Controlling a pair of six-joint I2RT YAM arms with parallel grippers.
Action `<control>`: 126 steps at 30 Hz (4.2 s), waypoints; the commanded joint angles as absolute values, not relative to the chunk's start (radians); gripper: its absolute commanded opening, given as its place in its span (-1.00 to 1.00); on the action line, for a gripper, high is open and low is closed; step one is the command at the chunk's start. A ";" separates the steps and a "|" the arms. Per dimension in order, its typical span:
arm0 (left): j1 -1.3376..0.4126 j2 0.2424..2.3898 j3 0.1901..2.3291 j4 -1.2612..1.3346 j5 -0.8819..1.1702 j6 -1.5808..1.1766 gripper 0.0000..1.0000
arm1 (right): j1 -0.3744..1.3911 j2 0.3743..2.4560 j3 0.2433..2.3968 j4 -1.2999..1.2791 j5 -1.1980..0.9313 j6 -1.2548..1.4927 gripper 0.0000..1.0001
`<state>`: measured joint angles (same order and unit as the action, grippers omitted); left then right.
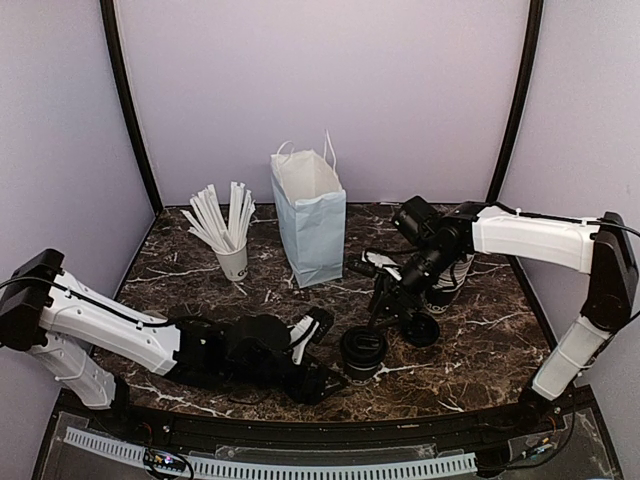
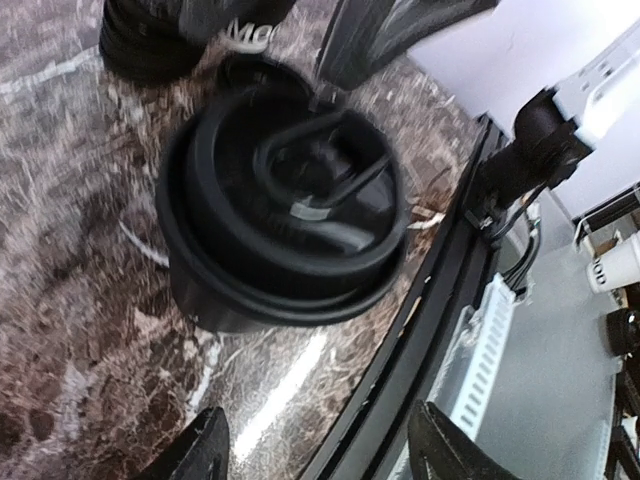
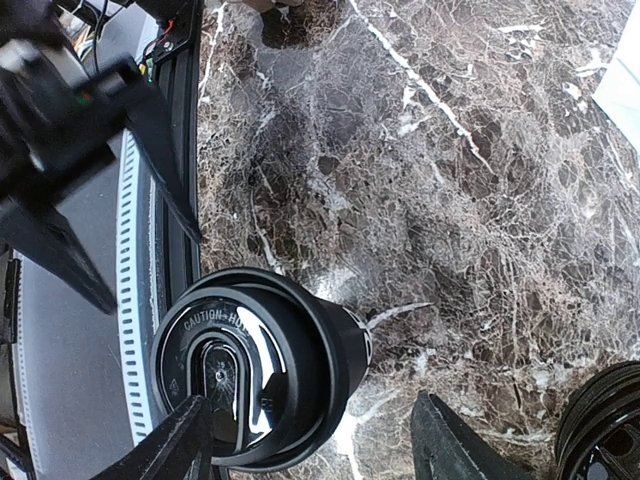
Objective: Pack the takeout coffee
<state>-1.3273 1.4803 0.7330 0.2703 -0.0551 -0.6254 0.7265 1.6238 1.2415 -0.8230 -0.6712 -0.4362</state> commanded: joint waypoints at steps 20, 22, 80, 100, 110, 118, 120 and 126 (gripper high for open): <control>-1.116 1.638 0.819 0.388 -0.002 -0.556 0.25 | 0.737 1.524 1.088 -0.859 -0.641 -0.446 0.38; -1.101 1.648 0.828 0.382 0.014 -0.550 0.26 | 0.737 1.520 1.080 -0.865 -0.646 -0.440 0.39; -1.104 1.703 0.725 0.577 0.204 -1.154 0.01 | 0.619 1.571 1.174 -0.893 -0.751 -0.308 0.39; -1.100 1.718 0.765 0.524 0.226 -1.095 0.00 | 0.546 1.524 1.076 -0.828 -0.675 -0.240 -0.21; -1.099 1.733 0.772 0.527 0.237 -1.091 0.00 | 0.541 1.522 1.077 -0.834 -0.708 -0.251 -0.33; -1.102 1.636 0.736 0.487 0.198 -1.097 0.06 | 0.541 1.469 1.067 -0.858 -0.773 -0.285 -0.13; -1.111 1.589 0.737 0.447 0.165 -1.091 0.13 | 0.541 1.453 1.068 -0.852 -0.757 -0.281 -0.12; -1.130 1.545 0.762 0.435 0.120 -1.061 0.20 | 0.532 1.449 1.058 -0.790 -0.613 -0.231 -0.19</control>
<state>-1.1206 1.5764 0.7456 0.4614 0.1562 -1.0912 0.5449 1.4548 1.0725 -0.8410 -0.7025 -0.2626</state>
